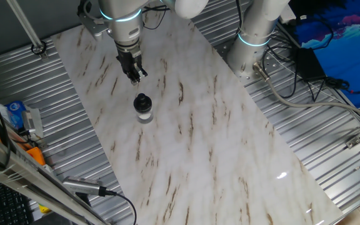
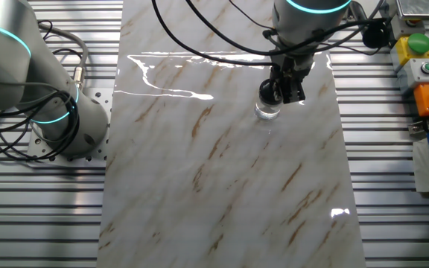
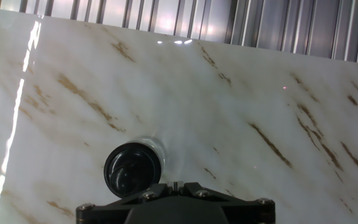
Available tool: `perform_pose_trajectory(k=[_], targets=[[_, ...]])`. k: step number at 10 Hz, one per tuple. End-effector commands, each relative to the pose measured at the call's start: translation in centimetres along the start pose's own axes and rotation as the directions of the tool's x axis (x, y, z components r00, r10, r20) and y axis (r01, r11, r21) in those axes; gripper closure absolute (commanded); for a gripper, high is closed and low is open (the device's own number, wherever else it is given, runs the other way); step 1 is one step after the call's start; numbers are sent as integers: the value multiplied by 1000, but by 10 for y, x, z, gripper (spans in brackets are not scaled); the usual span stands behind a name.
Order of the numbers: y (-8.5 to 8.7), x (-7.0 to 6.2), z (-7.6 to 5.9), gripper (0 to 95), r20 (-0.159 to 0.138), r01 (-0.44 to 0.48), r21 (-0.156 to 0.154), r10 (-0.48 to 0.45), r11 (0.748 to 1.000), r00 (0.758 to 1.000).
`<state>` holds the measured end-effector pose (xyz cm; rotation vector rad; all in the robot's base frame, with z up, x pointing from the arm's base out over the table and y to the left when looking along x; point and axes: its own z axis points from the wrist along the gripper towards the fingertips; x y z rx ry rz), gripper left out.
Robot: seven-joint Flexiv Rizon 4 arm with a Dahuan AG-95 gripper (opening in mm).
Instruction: Unscrew the lid from the jar
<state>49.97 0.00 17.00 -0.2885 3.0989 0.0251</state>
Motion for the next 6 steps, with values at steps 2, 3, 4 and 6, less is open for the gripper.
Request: perform_pose_trajectory(k=[2,3,4,6], targets=[[0,0,0,950,1,-1,0,1,1000,1000],[0,0,0,950,1,0,0,0,1000,1000],[0,0,0,950,0,1,0,-1,1000,1000],[0,0,0,950,0,3,0,-3,1000,1000]])
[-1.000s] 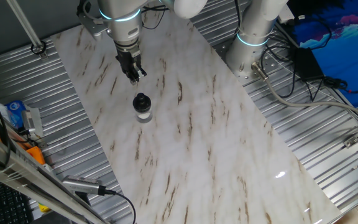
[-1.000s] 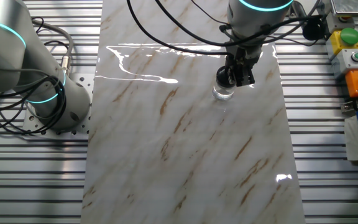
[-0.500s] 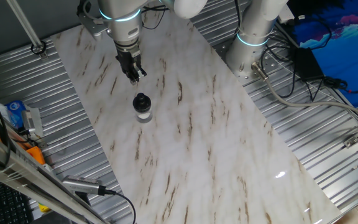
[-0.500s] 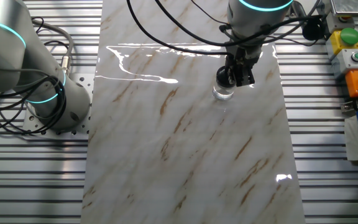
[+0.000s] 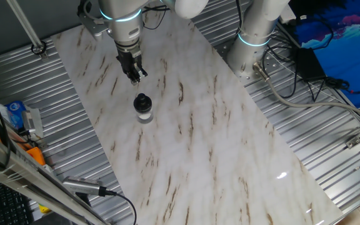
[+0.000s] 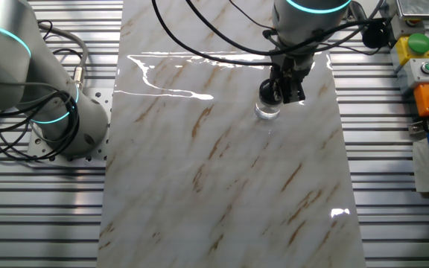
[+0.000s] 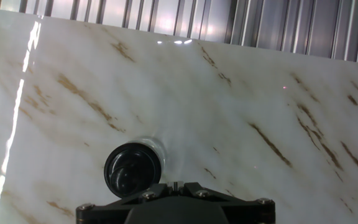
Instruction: Unscrew the lid from the jar
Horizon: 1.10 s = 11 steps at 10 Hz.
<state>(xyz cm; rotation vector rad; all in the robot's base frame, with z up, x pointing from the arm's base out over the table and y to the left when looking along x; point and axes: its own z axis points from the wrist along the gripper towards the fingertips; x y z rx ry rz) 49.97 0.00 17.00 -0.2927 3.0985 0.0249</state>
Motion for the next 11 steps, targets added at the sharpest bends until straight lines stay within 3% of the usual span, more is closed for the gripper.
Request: perform_pose_trajectory(k=[1,11], targets=[[0,0,0,950,0,2,0,-2,1000,1000],[0,0,0,950,0,18,-1,-18,1000,1000]])
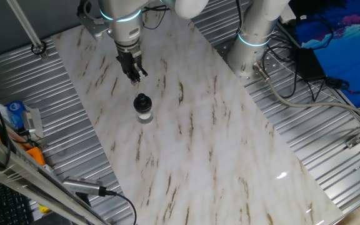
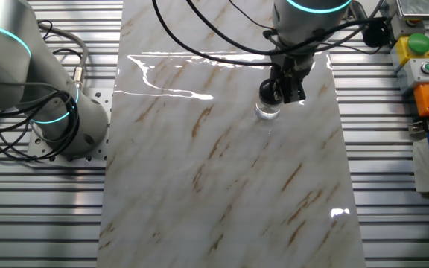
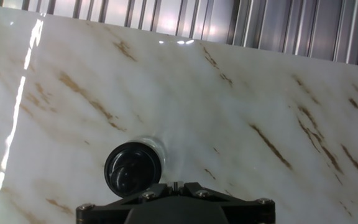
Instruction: Unscrew the lid from the jar
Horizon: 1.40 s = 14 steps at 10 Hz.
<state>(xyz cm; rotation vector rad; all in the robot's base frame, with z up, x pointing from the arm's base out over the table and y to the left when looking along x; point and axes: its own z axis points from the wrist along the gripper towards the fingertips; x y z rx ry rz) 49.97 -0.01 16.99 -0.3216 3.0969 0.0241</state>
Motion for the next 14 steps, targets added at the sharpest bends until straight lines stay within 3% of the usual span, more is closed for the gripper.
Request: perform_pose_trajectory(k=[1,4,6,13,14], targets=[[0,0,0,950,4,-2,-1,2,1000,1000],[0,0,0,950,7,-37,3,37,999,999],[0,0,-1,950,22,4,3,-4,1000,1000],[0,0,0,950,17,87,15,-87,996,996],[0,0,0,950,33,105,18,-105,994,994]])
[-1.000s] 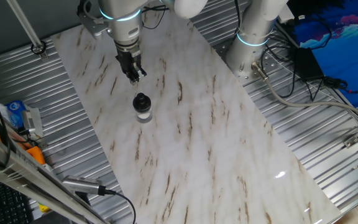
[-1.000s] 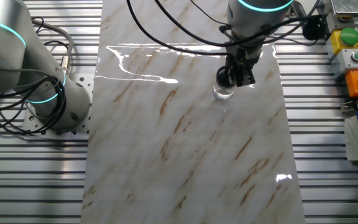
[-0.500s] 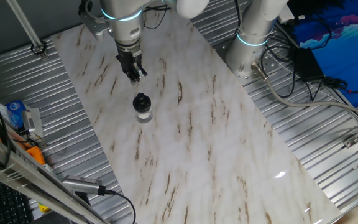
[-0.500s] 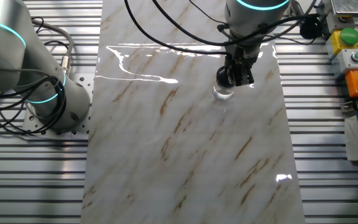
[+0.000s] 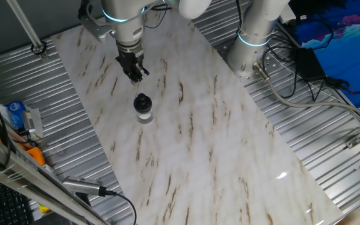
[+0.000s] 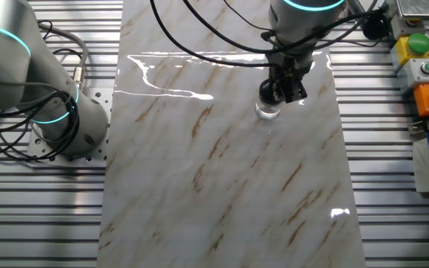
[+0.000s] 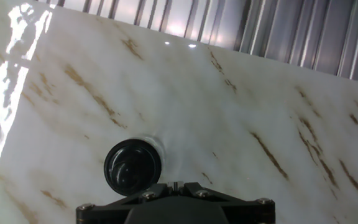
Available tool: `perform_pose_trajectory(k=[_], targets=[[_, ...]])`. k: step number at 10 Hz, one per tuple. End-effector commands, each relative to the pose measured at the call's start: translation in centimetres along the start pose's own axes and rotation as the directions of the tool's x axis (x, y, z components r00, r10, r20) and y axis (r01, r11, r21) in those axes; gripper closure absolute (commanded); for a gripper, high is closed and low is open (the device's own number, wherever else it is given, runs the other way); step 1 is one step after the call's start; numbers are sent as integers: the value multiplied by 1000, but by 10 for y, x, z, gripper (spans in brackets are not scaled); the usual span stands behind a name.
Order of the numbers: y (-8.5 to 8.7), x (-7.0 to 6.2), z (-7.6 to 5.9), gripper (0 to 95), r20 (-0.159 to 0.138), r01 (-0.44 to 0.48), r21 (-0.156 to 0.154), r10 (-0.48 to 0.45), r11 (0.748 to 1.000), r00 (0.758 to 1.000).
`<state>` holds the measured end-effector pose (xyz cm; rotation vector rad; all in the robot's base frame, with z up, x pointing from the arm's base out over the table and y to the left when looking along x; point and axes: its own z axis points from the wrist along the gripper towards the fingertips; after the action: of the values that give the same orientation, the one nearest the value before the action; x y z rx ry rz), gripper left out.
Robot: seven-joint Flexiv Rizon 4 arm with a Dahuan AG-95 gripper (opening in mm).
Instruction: Unscrew the lid from the jar
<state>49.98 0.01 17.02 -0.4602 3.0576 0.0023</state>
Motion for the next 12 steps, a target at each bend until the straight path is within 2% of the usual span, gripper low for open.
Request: perform_pose_trajectory(k=[1,2,3,4,6,9,12], targets=[[0,0,0,950,14,29,2,-29,1000,999],[0,0,0,950,17,49,-7,-48,999,999],[0,0,0,950,30,108,-37,-107,993,994],[0,0,0,950,26,127,-44,-126,991,992],[0,0,0,950,26,176,-44,-175,983,984],[0,0,0,950,23,181,-40,-180,983,983],[0,0,0,950,20,191,-49,-190,980,982]])
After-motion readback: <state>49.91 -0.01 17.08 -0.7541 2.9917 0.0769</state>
